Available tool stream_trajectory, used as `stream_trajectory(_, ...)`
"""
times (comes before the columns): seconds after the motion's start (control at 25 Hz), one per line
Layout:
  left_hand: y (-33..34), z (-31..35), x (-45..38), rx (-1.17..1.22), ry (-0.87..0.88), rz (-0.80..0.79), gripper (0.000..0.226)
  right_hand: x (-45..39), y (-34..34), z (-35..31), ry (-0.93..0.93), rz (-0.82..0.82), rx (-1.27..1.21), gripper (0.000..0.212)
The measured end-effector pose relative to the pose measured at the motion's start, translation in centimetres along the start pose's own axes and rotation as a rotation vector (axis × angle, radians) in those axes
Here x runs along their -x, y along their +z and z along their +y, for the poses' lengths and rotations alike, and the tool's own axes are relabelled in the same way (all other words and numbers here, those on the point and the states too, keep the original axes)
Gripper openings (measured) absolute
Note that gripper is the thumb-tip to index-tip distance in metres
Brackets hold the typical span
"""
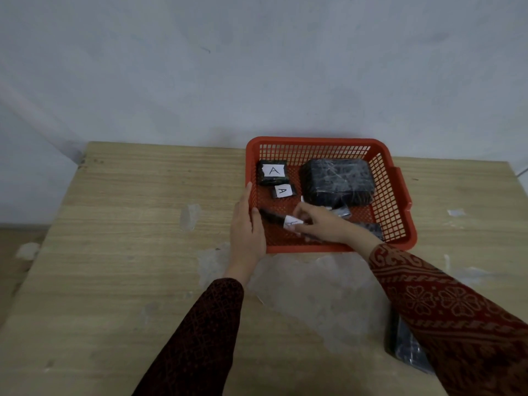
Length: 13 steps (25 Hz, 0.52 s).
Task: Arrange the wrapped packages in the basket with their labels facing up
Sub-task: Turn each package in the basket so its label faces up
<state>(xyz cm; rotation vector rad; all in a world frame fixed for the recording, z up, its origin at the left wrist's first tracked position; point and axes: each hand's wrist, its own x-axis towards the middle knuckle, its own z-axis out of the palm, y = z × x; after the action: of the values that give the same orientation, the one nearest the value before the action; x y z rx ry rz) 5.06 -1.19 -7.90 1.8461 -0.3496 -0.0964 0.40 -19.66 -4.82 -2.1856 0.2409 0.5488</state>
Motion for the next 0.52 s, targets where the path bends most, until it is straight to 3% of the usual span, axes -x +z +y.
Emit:
stream_trajectory(0.12,0.0,0.1,0.1,0.004,-0.002,0.000,0.048,-0.5,0.1,0.8,-0.067,-0.078,0.272,0.021)
stream_trajectory(0.24,-0.1,0.3,0.1,-0.004,-0.001,0.001,0.049,-1.0,0.2,0.7,-0.074,-0.067,0.376,0.023)
stream_trajectory(0.52,-0.1,0.5,0.2,0.019,-0.040,-0.016,0.048,1.0,-1.4,0.7,-0.080,0.028,0.264,0.022)
